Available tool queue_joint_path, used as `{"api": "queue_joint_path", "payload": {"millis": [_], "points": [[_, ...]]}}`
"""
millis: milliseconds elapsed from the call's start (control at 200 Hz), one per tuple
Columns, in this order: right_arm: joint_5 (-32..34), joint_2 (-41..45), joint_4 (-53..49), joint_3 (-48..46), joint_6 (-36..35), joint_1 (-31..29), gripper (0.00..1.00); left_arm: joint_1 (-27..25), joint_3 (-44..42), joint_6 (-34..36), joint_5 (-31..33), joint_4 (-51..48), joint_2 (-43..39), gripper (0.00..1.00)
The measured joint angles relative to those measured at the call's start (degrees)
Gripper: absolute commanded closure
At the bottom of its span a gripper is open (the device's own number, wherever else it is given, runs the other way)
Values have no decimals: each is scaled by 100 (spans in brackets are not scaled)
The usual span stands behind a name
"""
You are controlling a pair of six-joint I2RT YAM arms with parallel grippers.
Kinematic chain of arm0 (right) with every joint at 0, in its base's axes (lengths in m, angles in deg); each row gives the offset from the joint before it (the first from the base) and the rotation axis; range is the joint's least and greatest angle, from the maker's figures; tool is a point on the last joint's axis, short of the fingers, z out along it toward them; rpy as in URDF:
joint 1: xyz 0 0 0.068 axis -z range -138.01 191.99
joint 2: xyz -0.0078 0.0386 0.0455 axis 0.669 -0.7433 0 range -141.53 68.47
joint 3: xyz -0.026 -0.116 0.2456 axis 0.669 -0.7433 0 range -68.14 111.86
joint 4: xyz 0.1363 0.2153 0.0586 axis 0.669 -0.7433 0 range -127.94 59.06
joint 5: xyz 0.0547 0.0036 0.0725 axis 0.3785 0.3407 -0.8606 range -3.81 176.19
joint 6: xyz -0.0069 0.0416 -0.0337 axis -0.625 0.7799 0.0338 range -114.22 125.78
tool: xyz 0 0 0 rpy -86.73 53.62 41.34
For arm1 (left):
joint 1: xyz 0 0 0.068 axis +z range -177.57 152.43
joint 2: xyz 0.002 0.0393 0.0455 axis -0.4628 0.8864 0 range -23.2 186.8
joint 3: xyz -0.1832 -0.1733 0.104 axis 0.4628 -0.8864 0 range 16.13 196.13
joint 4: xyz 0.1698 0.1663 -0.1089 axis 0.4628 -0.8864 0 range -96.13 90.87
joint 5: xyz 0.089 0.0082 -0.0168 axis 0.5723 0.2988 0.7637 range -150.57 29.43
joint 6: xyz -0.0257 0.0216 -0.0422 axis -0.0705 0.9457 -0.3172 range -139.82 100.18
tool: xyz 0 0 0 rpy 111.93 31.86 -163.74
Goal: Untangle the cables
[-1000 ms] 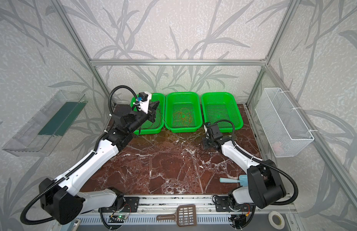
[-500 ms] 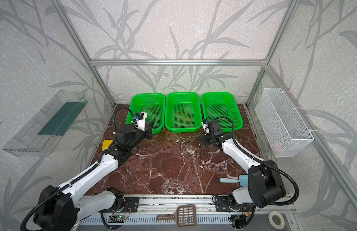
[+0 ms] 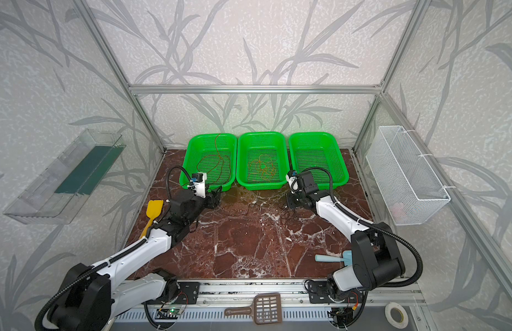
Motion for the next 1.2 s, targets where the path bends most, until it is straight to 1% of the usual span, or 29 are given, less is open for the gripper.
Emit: {"api": "queue_joint_path", "payload": {"millis": [120,225,375,475,615,730,880,980,1205], "points": [[-15,0,-9,33,-4,0,88,0,28,90,-2,-114,-72,28],[-15,2,-11,120,-24,0,88,0,105,232,-74,-289,-101,28],[-15,13,-13,177,-76,0,89,-22,564,643,-612,-678,46,31],[-26,22,-31,179,-109,0,89,-205,966,920,-894,-782,420,31],[-146,120,-146,247,-219,-2,89,-837,1360,1488,-1014,-778,1154,31],[-216,352,-223,264,-339,-13,89,-1165,1600,1775,-1150,-715,1744,31],[-345,708,-315,264,-527,-15,89,-1211,1895,1980,-1484,-535,2365,32],[-466,905,-326,264,-682,-15,89,-1224,2116,2109,-1766,-264,2782,35],[-640,1080,-514,330,-979,-15,89,-1340,2299,2168,-2472,387,3547,35]]}}
